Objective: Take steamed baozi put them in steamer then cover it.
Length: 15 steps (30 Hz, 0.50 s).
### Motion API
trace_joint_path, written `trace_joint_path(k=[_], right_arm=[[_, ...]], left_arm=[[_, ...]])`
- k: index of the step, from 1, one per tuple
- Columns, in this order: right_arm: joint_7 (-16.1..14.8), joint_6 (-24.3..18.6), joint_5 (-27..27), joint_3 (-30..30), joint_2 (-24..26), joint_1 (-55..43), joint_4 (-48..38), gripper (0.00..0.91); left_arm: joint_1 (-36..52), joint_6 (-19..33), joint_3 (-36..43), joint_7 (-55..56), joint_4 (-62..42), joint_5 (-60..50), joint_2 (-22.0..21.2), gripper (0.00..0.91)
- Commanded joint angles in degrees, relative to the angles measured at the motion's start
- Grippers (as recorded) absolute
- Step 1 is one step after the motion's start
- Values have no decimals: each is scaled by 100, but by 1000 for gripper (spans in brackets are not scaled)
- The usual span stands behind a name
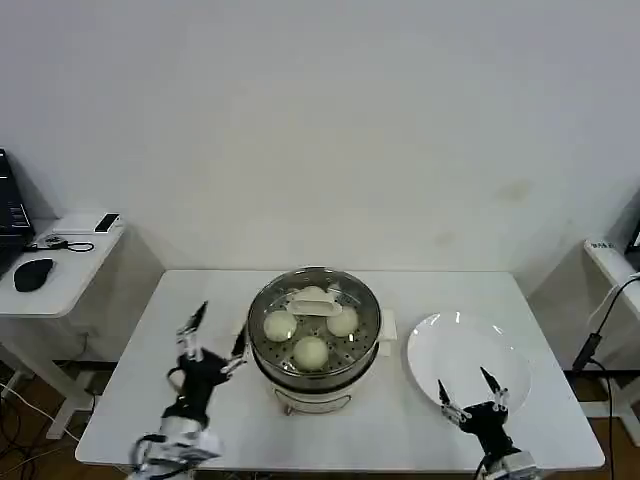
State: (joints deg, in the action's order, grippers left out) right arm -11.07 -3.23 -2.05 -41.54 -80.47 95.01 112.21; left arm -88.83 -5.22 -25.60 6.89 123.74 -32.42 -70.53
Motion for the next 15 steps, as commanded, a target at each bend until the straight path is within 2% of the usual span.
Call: trace_joint_path(k=[1, 3, 5, 7, 11, 15], right_arm=[[27, -155, 655, 184, 220, 95, -51, 907], [28, -179, 753, 210, 268, 173, 15, 907], [47, -205, 854, 204, 294, 243, 96, 907], [98, -176, 1055, 238, 372, 317, 152, 907], [208, -10, 1102, 192, 442, 433, 189, 907], [203, -59, 1139, 193, 448, 510, 202, 907]], left_arm=[[-1111, 916, -1438, 761, -328, 4753, -361, 907], [-1190, 872, -1432, 737, -263, 4478, -438, 907], [-1257, 559, -1404, 542, -292, 4249, -457, 907], [-1153, 548, -1416, 363, -544, 4055, -478, 907], [-1065, 546, -1519, 139, -657, 3870, -619, 907], [-1172, 544, -1530, -81, -640, 3565, -825, 907]])
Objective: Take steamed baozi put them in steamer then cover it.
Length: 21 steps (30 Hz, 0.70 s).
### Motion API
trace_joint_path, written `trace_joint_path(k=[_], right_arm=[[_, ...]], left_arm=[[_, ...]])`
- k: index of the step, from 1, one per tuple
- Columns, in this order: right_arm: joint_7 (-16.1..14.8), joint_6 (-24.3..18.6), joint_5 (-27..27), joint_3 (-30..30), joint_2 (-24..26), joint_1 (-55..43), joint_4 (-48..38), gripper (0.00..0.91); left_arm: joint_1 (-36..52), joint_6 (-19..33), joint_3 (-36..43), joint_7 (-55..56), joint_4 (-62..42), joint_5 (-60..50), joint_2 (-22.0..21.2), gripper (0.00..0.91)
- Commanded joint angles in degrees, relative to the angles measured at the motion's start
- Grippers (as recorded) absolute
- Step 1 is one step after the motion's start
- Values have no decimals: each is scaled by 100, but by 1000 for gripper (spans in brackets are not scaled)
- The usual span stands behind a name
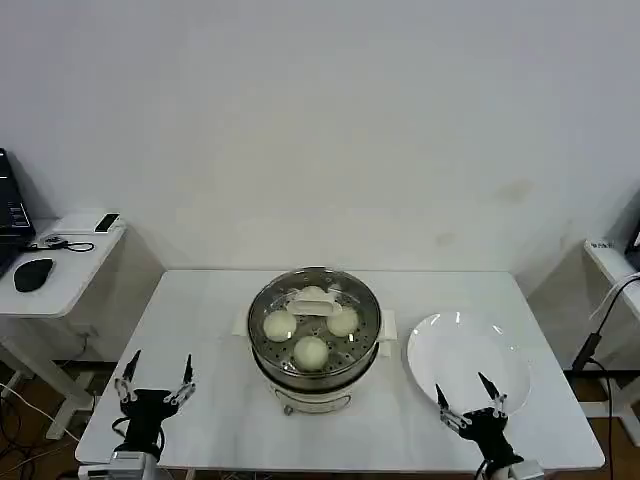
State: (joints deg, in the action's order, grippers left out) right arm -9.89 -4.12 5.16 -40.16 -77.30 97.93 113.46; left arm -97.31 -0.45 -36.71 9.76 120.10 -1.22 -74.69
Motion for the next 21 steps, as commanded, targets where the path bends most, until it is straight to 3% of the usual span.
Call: trace_joint_path(k=[1, 11, 21], right_arm=[[77, 0, 411, 57, 121, 234, 88, 907], [136, 62, 476, 168, 147, 198, 124, 907], [205, 166, 529, 311, 237, 131, 144, 907]], left_arm=[[-360, 82, -389, -400, -270, 389, -434, 907], [-593, 346, -254, -494, -327, 305, -589, 907], [-650, 229, -238, -527, -290, 294, -551, 907]])
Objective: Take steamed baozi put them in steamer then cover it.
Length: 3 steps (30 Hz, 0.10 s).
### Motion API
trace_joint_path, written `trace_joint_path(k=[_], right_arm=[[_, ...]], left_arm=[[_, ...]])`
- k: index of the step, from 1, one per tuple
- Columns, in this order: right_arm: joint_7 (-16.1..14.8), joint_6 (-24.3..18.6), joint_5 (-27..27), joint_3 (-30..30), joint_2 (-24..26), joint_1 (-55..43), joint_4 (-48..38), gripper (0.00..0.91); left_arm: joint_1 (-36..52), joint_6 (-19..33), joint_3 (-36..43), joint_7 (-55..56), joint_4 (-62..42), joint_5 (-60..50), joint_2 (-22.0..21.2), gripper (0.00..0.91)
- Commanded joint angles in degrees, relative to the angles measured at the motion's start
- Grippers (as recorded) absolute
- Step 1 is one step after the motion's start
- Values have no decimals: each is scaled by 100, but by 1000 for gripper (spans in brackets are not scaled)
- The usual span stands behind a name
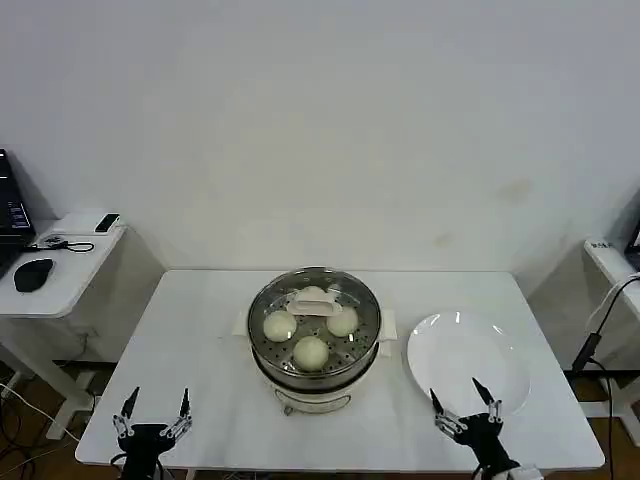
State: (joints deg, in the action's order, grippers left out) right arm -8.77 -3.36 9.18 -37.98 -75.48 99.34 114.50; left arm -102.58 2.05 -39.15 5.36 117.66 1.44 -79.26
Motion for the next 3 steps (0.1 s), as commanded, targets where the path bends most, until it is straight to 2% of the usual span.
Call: trace_joint_path(k=[1, 3], right_arm=[[104, 107, 149, 103, 54, -27, 43, 907], [101, 102, 161, 113, 71, -57, 39, 907]], left_arm=[[-140, -22, 21, -87, -45, 25, -100, 907], [-180, -20, 36, -72, -20, 30, -115, 907]])
